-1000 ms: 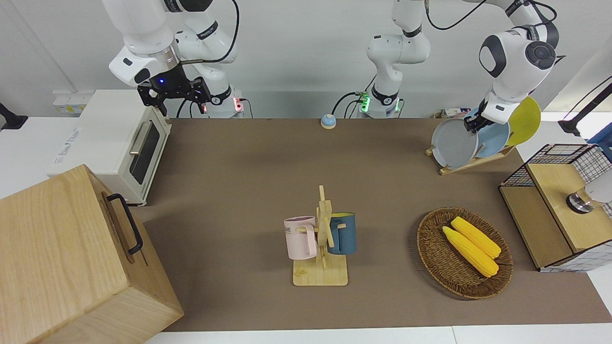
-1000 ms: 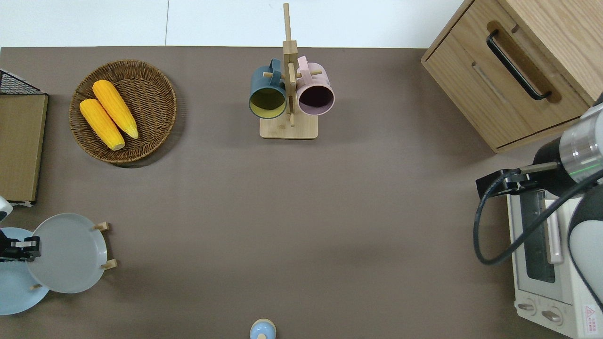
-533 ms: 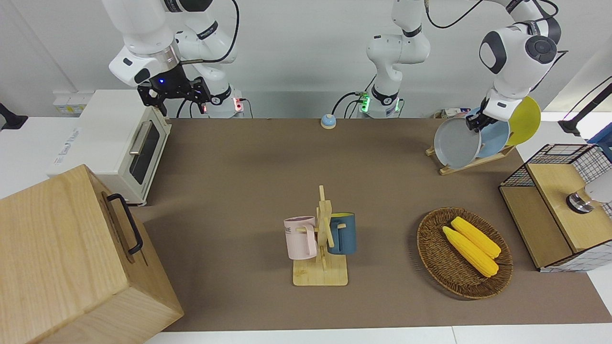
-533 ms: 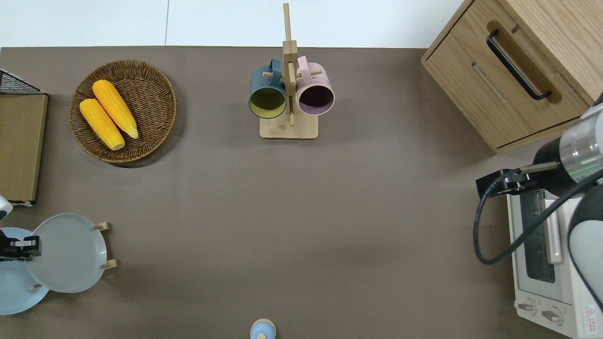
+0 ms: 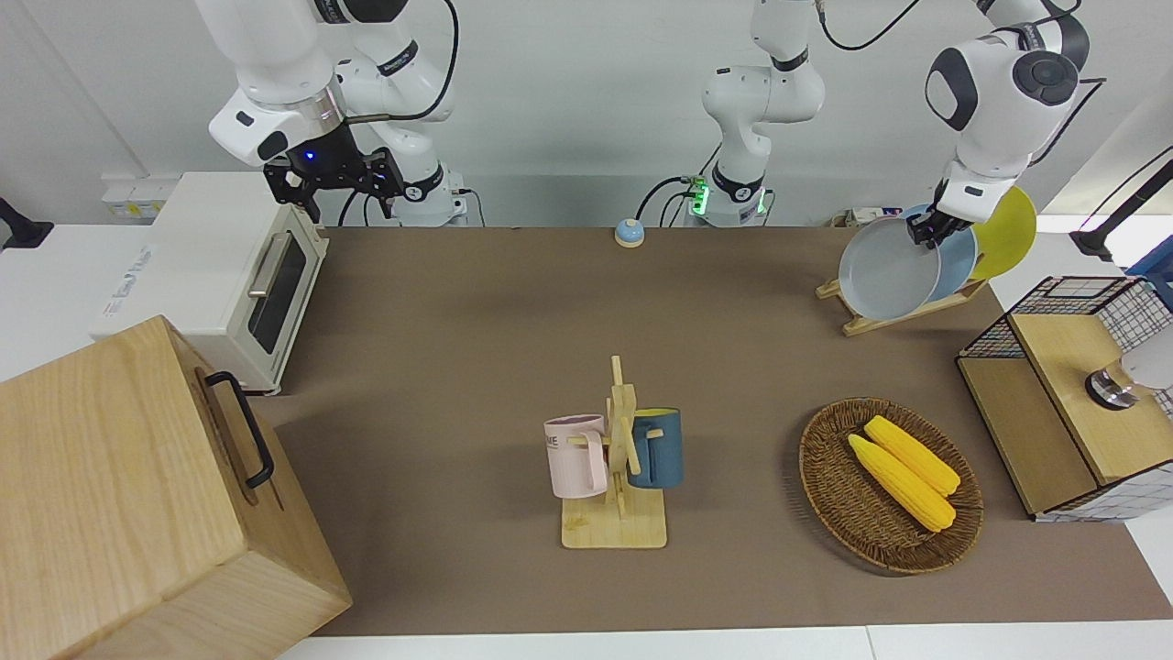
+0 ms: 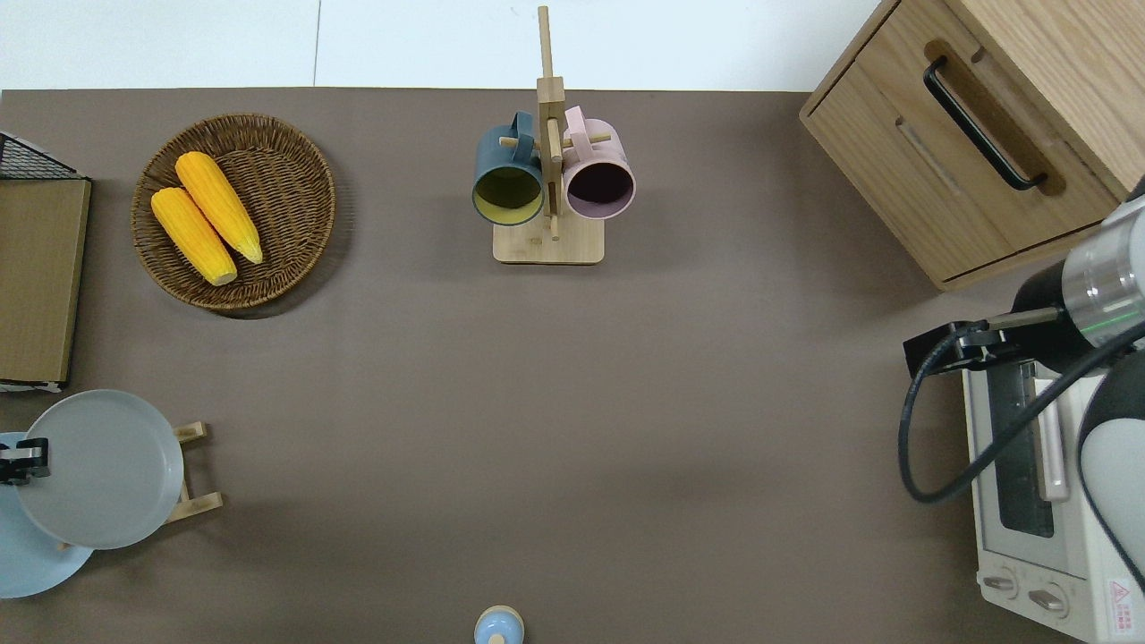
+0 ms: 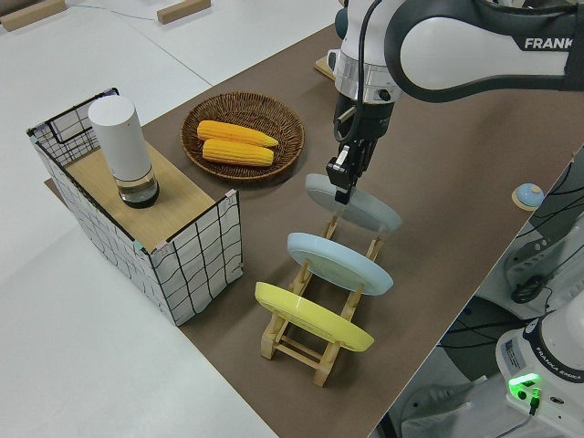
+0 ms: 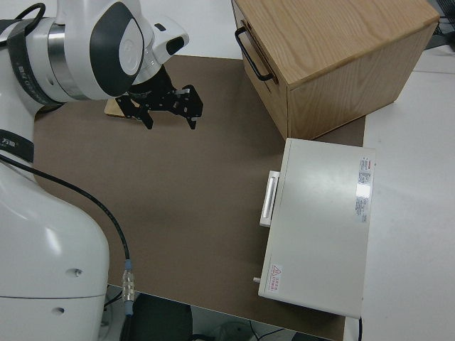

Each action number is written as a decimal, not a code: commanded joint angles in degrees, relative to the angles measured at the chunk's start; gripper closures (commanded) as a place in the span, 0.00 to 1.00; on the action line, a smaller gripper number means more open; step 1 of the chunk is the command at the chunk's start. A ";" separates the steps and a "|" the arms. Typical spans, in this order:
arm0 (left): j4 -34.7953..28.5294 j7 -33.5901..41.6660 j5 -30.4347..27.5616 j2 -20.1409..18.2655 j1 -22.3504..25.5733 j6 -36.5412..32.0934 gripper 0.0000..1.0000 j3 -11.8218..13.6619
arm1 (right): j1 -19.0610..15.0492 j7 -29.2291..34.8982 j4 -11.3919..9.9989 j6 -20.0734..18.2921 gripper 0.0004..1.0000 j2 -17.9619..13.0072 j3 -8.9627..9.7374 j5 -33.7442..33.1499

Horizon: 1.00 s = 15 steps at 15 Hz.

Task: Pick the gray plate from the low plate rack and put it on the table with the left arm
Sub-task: 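Grasp the gray plate rim with the left gripper and lift it from the rack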

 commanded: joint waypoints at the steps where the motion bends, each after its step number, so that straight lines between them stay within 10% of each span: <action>1: 2.17 -0.97 0.49 -0.83 -0.81 -3.15 0.97 0.02 | -1.32 0.68 0.41 -0.62 0.02 -0.12 1.13 -0.37; 7: 5.50 -2.54 -0.81 -1.53 -1.17 -7.97 0.97 -1.20 | -1.32 0.68 0.41 -0.62 0.02 -0.12 1.21 -0.37; 15: 13.76 -11.67 -7.32 -3.55 -1.08 -18.43 0.98 -9.02 | -1.32 0.68 0.33 -0.62 0.02 -0.12 1.21 -0.37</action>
